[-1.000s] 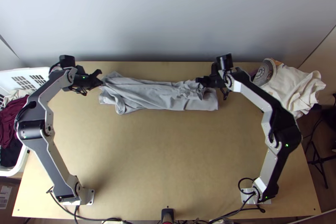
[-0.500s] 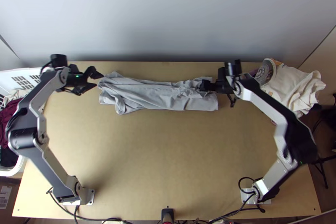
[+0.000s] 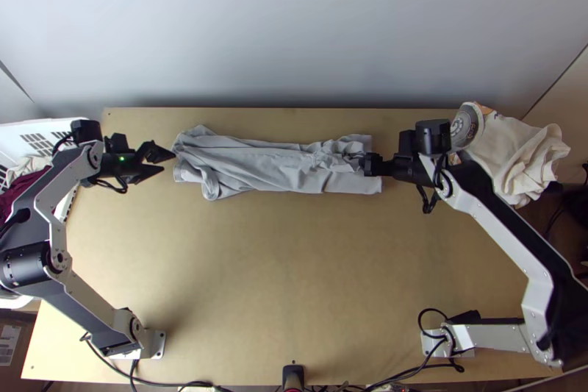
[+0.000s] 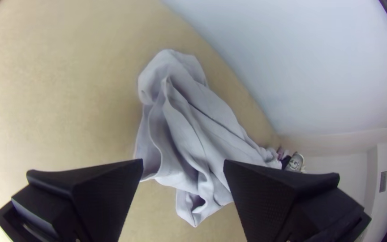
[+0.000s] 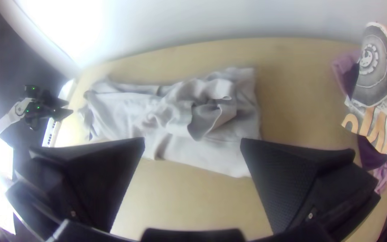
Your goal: Fold the t-shirt
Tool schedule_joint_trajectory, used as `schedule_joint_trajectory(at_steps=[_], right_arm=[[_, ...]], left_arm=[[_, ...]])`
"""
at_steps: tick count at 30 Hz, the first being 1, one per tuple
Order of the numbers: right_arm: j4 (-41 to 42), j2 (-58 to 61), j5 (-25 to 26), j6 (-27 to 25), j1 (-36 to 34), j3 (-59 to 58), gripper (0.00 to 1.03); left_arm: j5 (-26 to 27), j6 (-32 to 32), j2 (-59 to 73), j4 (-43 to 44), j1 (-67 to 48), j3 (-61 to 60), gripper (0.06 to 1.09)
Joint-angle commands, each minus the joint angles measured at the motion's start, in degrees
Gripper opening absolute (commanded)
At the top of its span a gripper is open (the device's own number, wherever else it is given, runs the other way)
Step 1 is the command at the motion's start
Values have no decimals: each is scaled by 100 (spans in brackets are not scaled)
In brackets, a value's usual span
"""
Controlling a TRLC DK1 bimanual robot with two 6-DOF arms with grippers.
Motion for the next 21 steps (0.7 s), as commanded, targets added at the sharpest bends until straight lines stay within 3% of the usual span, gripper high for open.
schedule_joint_trajectory(at_steps=[1,9,21], right_arm=[[-422,-436,5,18,316,-87,99],[-888,-630,5,70,334,247,99],[-958,-656,5,114,211,212,99]], left_arm=[[507,120,485,-85,36,104,94],[515,164,933,91,124,314,94],[507,-451,1566,29,-500,1088,94]])
